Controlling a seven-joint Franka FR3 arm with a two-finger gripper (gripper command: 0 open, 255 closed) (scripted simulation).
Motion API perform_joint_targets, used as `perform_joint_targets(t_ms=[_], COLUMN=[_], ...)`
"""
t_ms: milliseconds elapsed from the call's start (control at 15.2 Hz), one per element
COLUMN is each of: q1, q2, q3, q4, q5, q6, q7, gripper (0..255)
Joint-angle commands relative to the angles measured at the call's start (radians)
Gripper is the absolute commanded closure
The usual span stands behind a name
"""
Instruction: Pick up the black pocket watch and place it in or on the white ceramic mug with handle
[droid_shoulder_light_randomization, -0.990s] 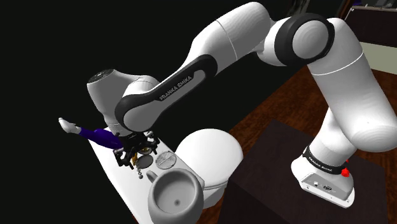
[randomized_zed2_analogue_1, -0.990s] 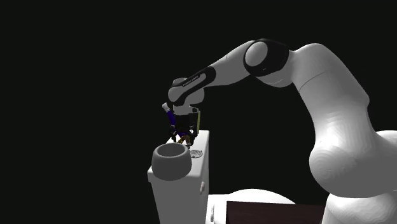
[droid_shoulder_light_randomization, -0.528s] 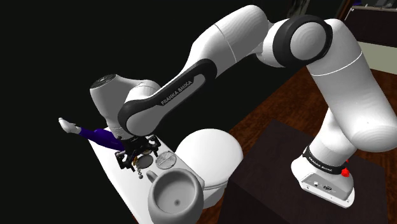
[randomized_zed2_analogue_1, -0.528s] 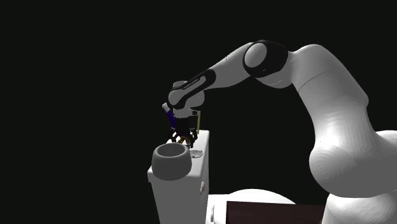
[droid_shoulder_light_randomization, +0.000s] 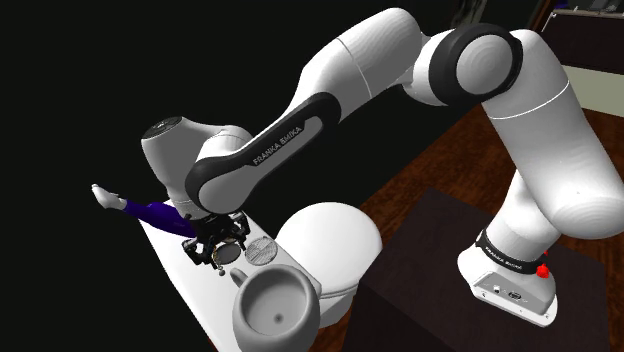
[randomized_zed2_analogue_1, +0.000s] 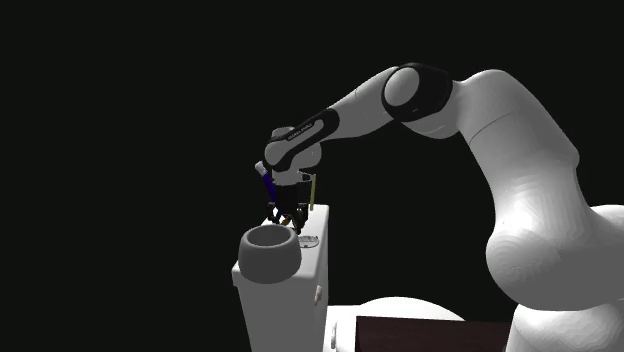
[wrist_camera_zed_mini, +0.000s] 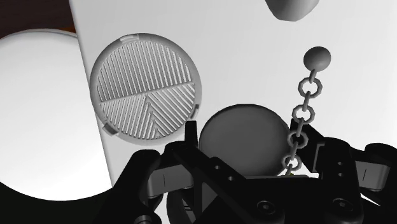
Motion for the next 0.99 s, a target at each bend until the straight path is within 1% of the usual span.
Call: perform_joint_targets(t_ms=[0, 198, 924], q1=[0.000, 0.000, -0.010], q2=[0.000, 0.001, -0.070], q3=[0.000, 0.000, 0.023], q4=[0.000, 0.000, 0.037], q5=[0.000, 0.000, 0.029], q6=[0.000, 0.000, -0.103], q7=[0.000, 0.000, -0.011], gripper=[255, 255, 255])
